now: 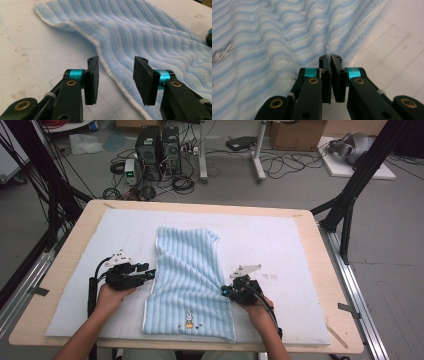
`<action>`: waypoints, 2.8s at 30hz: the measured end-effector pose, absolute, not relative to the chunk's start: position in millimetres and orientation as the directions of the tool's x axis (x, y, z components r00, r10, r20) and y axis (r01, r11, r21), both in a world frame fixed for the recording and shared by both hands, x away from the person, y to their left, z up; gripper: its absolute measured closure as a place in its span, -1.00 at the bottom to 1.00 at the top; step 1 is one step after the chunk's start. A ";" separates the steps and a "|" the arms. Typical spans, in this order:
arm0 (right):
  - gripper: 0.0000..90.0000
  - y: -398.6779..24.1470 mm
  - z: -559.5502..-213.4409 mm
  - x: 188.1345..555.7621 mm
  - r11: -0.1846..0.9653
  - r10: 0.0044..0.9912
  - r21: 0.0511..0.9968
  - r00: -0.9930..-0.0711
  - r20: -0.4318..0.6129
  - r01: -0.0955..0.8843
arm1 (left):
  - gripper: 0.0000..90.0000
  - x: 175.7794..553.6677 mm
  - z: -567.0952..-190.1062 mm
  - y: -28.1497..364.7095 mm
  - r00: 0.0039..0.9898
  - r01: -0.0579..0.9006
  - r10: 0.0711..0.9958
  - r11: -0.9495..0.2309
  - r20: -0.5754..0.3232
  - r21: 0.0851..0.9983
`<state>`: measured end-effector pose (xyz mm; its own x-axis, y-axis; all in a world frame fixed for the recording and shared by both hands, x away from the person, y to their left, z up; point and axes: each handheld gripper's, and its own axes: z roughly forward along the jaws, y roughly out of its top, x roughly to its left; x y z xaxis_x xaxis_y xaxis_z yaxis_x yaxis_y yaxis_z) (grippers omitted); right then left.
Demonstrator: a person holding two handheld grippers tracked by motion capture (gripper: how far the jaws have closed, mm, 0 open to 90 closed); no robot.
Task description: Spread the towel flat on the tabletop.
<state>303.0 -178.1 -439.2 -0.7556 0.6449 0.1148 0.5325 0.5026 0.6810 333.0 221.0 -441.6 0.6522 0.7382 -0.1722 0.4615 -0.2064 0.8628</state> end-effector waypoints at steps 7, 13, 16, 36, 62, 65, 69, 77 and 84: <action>0.61 -197.5 -434.6 285.1 0.457 0.620 0.708 -0.764 0.180 0.538 | 0.26 333.1 -440.8 220.6 0.650 0.453 0.741 -0.197 -0.170 0.870; 0.41 -211.1 -424.5 318.5 0.260 0.733 0.808 -0.653 0.191 0.529 | 0.15 336.4 -438.6 222.9 0.629 0.445 0.758 -0.169 -0.173 0.880; 0.37 -213.3 -427.2 345.2 0.202 0.808 0.824 -0.566 0.166 0.529 | 0.06 336.9 -438.5 223.7 0.627 0.451 0.756 -0.157 -0.186 0.879; 0.96 -151.5 -436.0 455.7 0.466 0.849 0.677 -0.502 -0.162 0.570 | -0.05 348.4 -429.0 229.4 0.576 0.451 0.797 -0.126 -0.181 0.883; 0.32 -214.4 -421.3 428.1 0.315 0.893 0.744 -0.449 -0.023 0.589 | 0.11 497.7 -433.1 176.9 0.515 0.580 0.822 -0.125 -0.244 0.805; 0.30 -219.6 -418.9 424.6 0.302 0.895 0.752 -0.446 -0.013 0.585 | 0.16 517.4 -439.4 165.5 0.507 0.616 0.829 -0.156 -0.237 0.772; 0.28 -223.6 -417.8 422.2 0.288 0.894 0.758 -0.449 0.008 0.586 | 0.17 529.1 -446.9 148.3 0.504 0.623 0.842 -0.200 -0.193 0.757; 0.26 -219.7 -420.1 420.0 0.292 0.889 0.754 -0.457 0.013 0.589 | 0.97 527.5 -444.5 150.6 0.469 0.572 0.883 -0.282 -0.025 0.770; 0.26 -211.6 -427.2 426.8 0.272 0.889 0.763 -0.456 0.034 0.586 | 0.13 523.8 -442.6 169.9 0.401 0.591 0.907 -0.148 -0.130 0.793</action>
